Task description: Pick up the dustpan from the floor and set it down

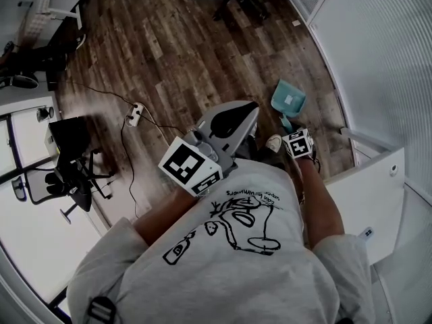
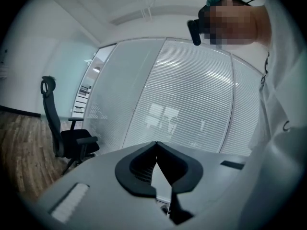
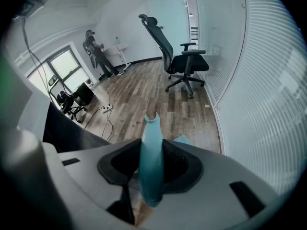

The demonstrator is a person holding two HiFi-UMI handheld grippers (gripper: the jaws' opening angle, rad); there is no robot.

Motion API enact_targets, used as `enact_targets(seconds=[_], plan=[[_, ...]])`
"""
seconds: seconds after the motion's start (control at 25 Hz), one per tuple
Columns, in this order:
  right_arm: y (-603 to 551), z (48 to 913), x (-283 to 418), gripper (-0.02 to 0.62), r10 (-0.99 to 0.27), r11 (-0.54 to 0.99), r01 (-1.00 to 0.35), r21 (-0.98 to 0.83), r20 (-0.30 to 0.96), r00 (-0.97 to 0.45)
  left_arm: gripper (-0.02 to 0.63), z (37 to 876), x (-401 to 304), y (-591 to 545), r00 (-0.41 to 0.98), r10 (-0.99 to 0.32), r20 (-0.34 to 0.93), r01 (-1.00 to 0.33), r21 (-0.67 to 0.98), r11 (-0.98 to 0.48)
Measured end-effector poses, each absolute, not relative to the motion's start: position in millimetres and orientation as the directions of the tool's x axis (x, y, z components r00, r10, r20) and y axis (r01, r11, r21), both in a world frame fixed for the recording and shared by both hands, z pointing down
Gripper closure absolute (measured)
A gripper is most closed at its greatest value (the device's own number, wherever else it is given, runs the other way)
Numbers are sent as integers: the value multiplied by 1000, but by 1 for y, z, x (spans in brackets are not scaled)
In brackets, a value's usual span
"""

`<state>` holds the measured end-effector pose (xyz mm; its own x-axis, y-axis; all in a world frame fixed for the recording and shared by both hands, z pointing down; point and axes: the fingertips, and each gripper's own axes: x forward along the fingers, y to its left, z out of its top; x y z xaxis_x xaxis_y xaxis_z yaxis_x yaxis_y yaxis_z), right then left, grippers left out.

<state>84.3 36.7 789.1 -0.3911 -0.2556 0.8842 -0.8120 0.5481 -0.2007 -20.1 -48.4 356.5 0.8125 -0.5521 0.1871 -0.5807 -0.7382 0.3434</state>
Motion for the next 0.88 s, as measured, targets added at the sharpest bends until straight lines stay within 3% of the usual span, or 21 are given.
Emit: enact_targets(seconds=[0.88], plan=[[0,717,119,474,-361,498,-851,-170,851,-381,604,337,-3,-59,827,-548,128,-556,328,-764]])
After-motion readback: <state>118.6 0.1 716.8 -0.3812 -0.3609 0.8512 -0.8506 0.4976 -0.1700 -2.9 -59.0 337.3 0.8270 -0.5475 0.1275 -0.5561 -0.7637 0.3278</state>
